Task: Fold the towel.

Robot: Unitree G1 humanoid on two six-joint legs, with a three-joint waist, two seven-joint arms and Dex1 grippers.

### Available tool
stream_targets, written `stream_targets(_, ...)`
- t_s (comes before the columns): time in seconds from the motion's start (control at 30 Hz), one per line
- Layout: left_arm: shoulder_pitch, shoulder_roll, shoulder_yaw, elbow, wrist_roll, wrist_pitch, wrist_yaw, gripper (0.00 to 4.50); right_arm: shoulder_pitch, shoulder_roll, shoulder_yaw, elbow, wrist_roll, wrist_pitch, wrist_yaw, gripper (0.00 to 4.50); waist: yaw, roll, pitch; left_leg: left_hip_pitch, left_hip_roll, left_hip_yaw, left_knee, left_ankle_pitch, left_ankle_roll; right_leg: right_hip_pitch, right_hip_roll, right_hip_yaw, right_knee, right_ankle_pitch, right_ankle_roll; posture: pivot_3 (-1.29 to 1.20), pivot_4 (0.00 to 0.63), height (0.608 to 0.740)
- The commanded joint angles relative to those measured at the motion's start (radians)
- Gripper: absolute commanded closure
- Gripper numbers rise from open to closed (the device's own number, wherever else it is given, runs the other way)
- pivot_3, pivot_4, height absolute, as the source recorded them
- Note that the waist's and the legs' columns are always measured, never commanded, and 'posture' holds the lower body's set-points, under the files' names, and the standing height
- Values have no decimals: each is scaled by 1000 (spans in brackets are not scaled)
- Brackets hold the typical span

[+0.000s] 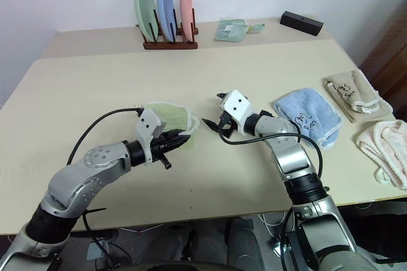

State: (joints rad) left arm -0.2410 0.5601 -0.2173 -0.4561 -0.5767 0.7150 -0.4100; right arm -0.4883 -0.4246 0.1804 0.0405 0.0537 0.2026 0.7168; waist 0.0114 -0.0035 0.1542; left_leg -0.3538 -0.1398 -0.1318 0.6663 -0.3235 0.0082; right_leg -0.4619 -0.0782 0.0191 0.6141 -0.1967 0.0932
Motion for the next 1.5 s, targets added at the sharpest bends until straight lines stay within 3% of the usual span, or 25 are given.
stream_targets(0.03, 27, 5, 77, -60, -15, 1, -17, 1585, -19, -5, -12, -31, 2, -9, 1, 9, -1, 0, 0, 0, 0, 0, 0, 0, 0, 0, 0, 0, 0, 0, 0, 0, 150, 740)
stream_targets(0.1, 64, 15, 147, -98, -67, -1, -45, 613, -19, -12, -16, -31, 3, -8, 7, 9, -1, 0, 0, 0, 0, 0, 0, 0, 0, 0, 0, 0, 0, 0, 0, 0, 150, 740)
stream_targets(0.13, 87, 24, 185, -115, -88, -4, -58, 613, -20, -17, -20, -29, 5, -9, 10, 9, -2, 0, 0, 0, 0, 0, 0, 0, 0, 0, 0, 0, 0, 0, 0, 0, 150, 740)
stream_targets(0.2, 143, 26, 296, -133, -141, -27, -78, 750, -28, -27, -30, -15, 5, -7, 10, 559, -2, 0, 0, 0, 0, 0, 0, 0, 0, 0, 0, 0, 0, 0, 0, 0, 150, 740)
stream_targets(0.33, 219, 27, 473, -106, -148, -66, -57, 2457, -33, -47, -38, -41, 30, 1, 39, 2398, 1, 0, 0, 0, 0, 0, 0, 0, 0, 0, 0, 0, 0, 0, 0, 0, 150, 740)
stream_targets(0.4, 219, 29, 514, -81, -102, -98, -36, 3468, -39, -31, -53, -82, 88, 49, 59, 3446, 2, 0, 0, 0, 0, 0, 0, 0, 0, 1, 0, 0, 0, 0, 0, 0, 150, 740)
stream_targets(0.47, 181, 43, 471, -34, 17, -160, -8, 4491, -52, 25, -50, -159, 200, 163, 84, 4475, 3, 0, 0, 0, 0, 0, 0, 0, 0, 1, 0, 0, 0, 0, 0, 0, 150, 740)
stream_targets(0.53, 153, 46, 404, 2, 104, -222, -23, 4491, -64, 66, -36, -192, 239, 224, 83, 4475, 1, 0, 0, 0, 0, -1, 0, 0, 0, 1, 0, -1, 0, 0, 0, 0, 150, 740)
stream_targets(0.63, 133, 14, 377, 46, 124, -256, -41, 4491, -72, 91, -20, -192, 232, 249, 65, 4475, 1, 0, 0, 0, 0, -1, 0, 0, 0, 1, 0, -1, -1, 0, 0, 0, 150, 740)
stream_targets(0.8, 70, -33, 273, 249, 144, -268, -153, 4491, -84, 173, 140, 12, 104, 203, 32, 4475, -2, 0, 0, 1, 0, -1, 0, -1, 1, 1, 0, -1, 0, 0, 0, 0, 150, 740)
stream_targets(0.93, 85, -48, 225, 338, 201, -327, -193, 4491, -58, 184, 185, 138, 30, 173, -4, 4475, -6, 0, 0, 0, 0, -1, 0, 0, 1, -1, 0, -1, 0, 0, 0, 0, 150, 740)
stream_targets(1.23, 124, -73, 253, 316, 196, -339, -199, 4491, -34, 186, 133, 88, 51, 152, -19, 4475, -3, 0, -1, 2, 0, -1, 0, 0, 1, 2, 0, -1, 1, 0, 0, 0, 150, 740)
stream_targets(1.3, 127, -77, 288, 287, 159, -319, -196, 4500, -42, 182, 107, 56, 77, 157, -9, 3974, -3, 0, -1, 2, 0, -1, 0, 0, 1, 2, 0, -1, 1, 0, 0, 0, 150, 740)
stream_targets(1.4, 132, -69, 399, 230, 78, -260, -156, 3708, -50, 144, 72, -32, 112, 178, 31, 2816, -4, 0, -1, 0, 0, -1, 1, 0, 1, 0, 0, -1, 1, 0, 0, 0, 150, 740)
stream_targets(1.5, 141, -44, 493, 211, 46, -186, -101, 2224, -50, 102, 46, -95, 126, 191, 50, 1368, -5, 0, -1, 0, 0, -1, 1, 0, 1, 0, 0, -1, 1, 0, 0, 0, 150, 740)
